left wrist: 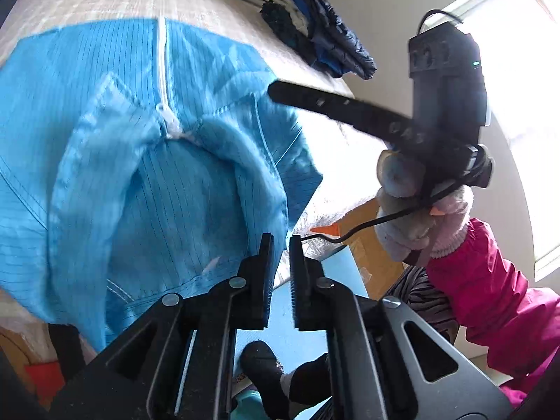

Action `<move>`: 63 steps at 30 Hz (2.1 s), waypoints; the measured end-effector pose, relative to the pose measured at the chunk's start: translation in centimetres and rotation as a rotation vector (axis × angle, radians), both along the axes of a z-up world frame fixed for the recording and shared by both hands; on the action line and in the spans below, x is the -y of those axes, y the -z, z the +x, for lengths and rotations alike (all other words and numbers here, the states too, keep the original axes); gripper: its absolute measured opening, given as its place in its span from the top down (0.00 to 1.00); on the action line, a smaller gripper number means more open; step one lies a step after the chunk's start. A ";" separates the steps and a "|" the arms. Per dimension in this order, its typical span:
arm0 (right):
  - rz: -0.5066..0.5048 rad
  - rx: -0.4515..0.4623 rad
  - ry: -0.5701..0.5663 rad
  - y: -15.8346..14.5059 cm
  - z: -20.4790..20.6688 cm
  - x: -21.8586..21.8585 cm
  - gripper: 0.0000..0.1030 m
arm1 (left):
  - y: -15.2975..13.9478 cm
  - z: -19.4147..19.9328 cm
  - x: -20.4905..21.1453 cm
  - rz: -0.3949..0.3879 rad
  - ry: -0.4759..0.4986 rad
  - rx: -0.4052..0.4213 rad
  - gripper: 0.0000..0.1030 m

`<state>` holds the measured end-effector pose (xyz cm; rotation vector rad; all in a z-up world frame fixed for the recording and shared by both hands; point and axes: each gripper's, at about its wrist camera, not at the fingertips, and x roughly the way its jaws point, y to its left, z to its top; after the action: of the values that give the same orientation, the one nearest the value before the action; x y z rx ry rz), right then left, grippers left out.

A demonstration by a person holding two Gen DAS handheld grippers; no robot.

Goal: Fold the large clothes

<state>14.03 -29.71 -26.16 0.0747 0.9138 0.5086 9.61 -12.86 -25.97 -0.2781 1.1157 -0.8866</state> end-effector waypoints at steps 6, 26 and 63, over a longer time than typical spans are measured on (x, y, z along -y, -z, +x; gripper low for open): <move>-0.021 0.017 0.088 0.7 0.5 1.2 0.74 | -2.2 3.7 -7.5 0.125 -0.272 0.144 0.80; -0.057 0.073 0.151 -1.2 3.0 1.8 0.65 | -0.8 8.7 -16.4 0.252 -0.492 0.089 0.80; -0.083 -0.142 0.090 2.8 3.1 4.2 0.65 | 2.9 15.7 -20.3 0.105 -0.511 -0.115 0.46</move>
<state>17.14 -33.91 -28.95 0.0771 1.0646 0.3847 25.30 7.40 -28.82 -0.5051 1.1218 -0.3617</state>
